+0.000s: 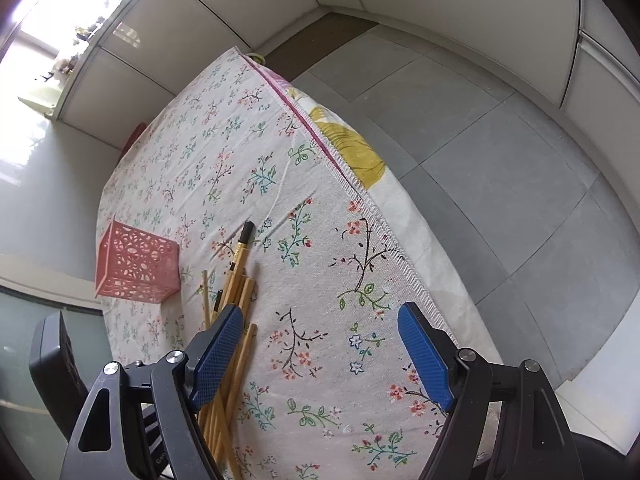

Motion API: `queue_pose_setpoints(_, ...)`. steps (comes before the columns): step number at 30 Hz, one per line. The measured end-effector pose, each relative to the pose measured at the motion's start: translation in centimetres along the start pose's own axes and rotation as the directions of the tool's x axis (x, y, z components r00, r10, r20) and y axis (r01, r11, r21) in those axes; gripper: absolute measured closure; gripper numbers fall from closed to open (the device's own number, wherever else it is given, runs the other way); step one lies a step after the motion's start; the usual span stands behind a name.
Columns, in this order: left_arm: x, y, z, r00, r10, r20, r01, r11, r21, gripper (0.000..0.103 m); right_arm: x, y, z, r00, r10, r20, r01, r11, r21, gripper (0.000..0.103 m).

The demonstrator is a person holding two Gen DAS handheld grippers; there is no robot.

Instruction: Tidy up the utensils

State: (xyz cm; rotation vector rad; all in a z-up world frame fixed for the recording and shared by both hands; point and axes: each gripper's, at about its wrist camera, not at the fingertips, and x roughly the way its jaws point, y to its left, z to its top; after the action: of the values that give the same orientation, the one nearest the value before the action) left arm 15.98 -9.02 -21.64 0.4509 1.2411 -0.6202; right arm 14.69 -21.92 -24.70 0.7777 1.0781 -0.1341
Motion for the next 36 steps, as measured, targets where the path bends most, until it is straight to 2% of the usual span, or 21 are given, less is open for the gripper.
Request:
queue_pose_setpoints(2,0.4,-0.1,0.4,0.999,-0.009,-0.035,0.010,1.000,0.015,0.089,0.2,-0.1,0.2,1.000,0.018,-0.014,-0.018,1.000,0.004,0.022)
queue_pose_setpoints(4,1.1,-0.5,0.6,0.998,0.017,-0.053,-0.015,0.999,0.038,0.089,0.3,-0.1,0.2,0.999,0.031,-0.031,-0.031,1.000,0.002,0.022)
queue_pose_setpoints(7,1.1,-0.5,0.9,0.999,0.032,-0.040,-0.030,0.999,0.043,0.090,0.3,-0.1,0.2,0.998,0.046,-0.040,-0.046,0.999,0.001,0.022)
queue_pose_setpoints(13,-1.3,-0.1,0.0,1.000,0.018,0.020,-0.018,1.000,0.002,0.091,0.7,0.2,0.0,0.996,0.067,-0.064,-0.067,0.998,0.001,0.022)
queue_pose_setpoints(18,-3.2,1.0,-1.3,0.997,0.019,0.078,-0.015,0.999,-0.052,0.094,0.8,2.1,-0.4,0.997,0.057,-0.047,-0.060,0.996,-0.065,0.022)
queue_pose_setpoints(20,-4.4,1.7,-2.1,0.992,0.012,0.125,-0.001,0.997,-0.083,0.096,1.2,3.1,-0.5,0.996,0.056,-0.064,-0.062,0.994,-0.087,0.022)
queue_pose_setpoints(22,-6.5,2.7,-3.1,0.982,0.012,0.190,0.011,0.993,-0.118,0.097,1.8,4.4,-0.5,0.997,0.029,-0.078,-0.037,0.993,-0.110,0.022)
queue_pose_setpoints(25,-9.5,4.3,-5.3,0.957,0.019,0.288,0.031,0.985,-0.168,0.097,3.2,6.3,-0.4,0.994,-0.077,-0.080,0.064,0.985,-0.158,0.022)
queue_pose_setpoints(27,-11.4,5.4,-7.0,0.939,0.020,0.345,0.053,0.978,-0.203,0.097,4.6,7.0,-0.4,0.982,-0.148,-0.114,0.127,0.977,-0.173,0.022)
queue_pose_setpoints(29,-12.6,6.6,-8.3,0.921,0.032,0.389,0.065,0.970,-0.233,0.097,5.8,7.3,-0.4,0.973,-0.176,-0.149,0.151,0.974,-0.168,0.022)
queue_pose_setpoints(34,-15.4,8.1,-10.8,0.869,0.045,0.492,0.108,0.954,-0.279,0.097,7.5,7.8,-0.4,0.948,-0.277,-0.154,0.252,0.954,-0.164,0.031)
queue_pose_setpoints(35,-15.9,8.3,-11.2,0.860,0.046,0.509,0.116,0.953,-0.281,0.097,7.5,7.9,-0.4,0.946,-0.290,-0.143,0.265,0.950,-0.167,0.035)
queue_pose_setpoints(36,-16.3,8.4,-11.4,0.852,0.048,0.522,0.120,0.952,-0.283,0.097,7.6,8.0,-0.4,0.942,-0.305,-0.142,0.280,0.944,-0.172,0.045)
